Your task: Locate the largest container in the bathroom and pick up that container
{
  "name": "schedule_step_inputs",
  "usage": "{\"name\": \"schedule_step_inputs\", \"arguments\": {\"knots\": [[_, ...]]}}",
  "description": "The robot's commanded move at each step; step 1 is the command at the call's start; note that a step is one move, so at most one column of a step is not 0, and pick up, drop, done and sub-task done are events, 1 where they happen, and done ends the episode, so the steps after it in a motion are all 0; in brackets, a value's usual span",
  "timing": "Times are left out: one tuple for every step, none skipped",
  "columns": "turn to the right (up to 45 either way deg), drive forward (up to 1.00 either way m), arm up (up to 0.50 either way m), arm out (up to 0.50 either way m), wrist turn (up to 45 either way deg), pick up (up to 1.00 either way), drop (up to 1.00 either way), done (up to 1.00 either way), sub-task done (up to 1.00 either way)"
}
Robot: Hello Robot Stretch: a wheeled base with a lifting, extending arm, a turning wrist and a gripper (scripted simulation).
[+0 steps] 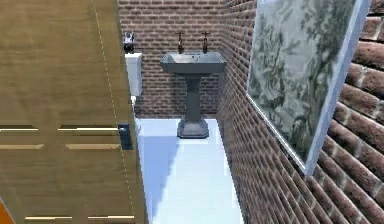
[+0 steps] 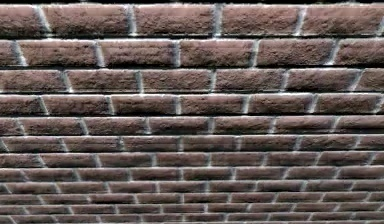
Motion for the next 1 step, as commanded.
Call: {"name": "schedule_step_inputs", "arguments": {"knots": [[0.0,1.00,0.00,0.00,0.0,0.00,0.00,0.00,0.00]]}}
